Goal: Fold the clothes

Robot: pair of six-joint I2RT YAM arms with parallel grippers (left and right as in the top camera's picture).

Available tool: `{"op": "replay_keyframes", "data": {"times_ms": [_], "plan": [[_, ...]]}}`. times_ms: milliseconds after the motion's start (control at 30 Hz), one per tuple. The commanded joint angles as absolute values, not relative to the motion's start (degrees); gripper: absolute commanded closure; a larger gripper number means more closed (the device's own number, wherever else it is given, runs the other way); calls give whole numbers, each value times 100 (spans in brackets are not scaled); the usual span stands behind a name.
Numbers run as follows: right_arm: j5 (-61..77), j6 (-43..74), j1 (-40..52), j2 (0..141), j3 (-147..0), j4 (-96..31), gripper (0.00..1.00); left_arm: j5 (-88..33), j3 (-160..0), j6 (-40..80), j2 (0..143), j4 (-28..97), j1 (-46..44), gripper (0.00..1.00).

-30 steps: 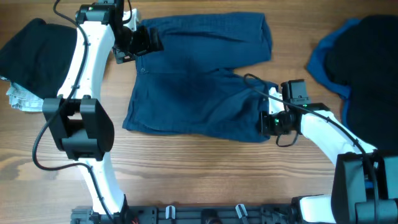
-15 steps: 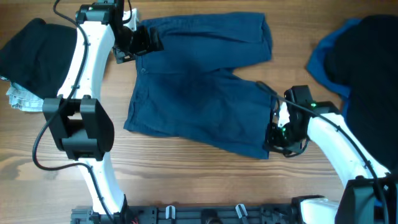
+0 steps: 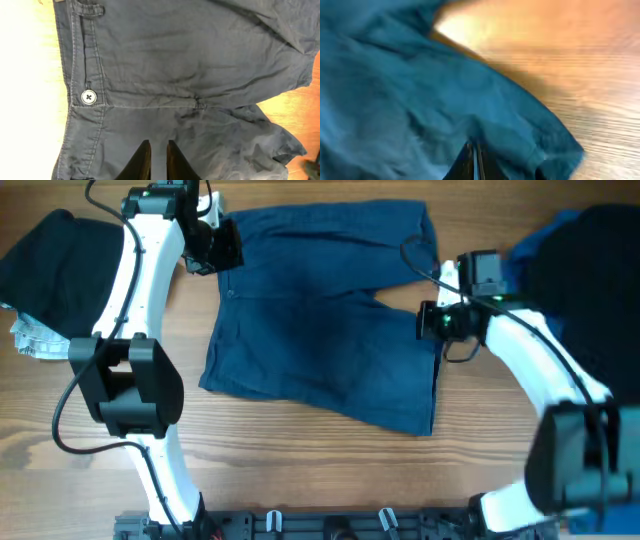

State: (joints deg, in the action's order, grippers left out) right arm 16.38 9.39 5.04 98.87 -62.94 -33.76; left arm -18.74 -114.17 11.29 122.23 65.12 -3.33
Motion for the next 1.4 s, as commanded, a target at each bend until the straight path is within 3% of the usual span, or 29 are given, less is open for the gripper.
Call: {"op": "replay_keyframes", "data": {"times_ms": [0,100,233,333,467,633,833,1133,1367], "plan": [[1535,598,495,10844,-6326,-3144,96,-1837,-11432,1120,12182,6534,-355,83],[1293,613,495,11402,-6326,-3179,96,-1796,-11432,1120,12182,6541,-353,81],[1732,576,495,10337,-6825,-3358,96,-1798,-11432,1120,12182,6504,-355,81],[1520,620,495,9496,-7227,-2827,96,-1796,-11432,1120,12182,6497,-355,80],[1437,602,495,9839,-7360,-2032,95,-1796,-11432,1120,12182,6499,-355,77],[1865,456,495,9955,-7347,-3874,96,-1796,-11432,1120,12184,6626,-355,77],[1581,311,495,10514,-7175,-4482,96,-1796,-11432,1120,12184,6604,-355,76],[237,622,486,11684,-7172,-3262,96,-1793,-11432,1120,12182,6558,-353,75],[-161,764,484,11537,-7323,-2663,96,-1793,-11432,1118,12182,6543,-353,75]]}}
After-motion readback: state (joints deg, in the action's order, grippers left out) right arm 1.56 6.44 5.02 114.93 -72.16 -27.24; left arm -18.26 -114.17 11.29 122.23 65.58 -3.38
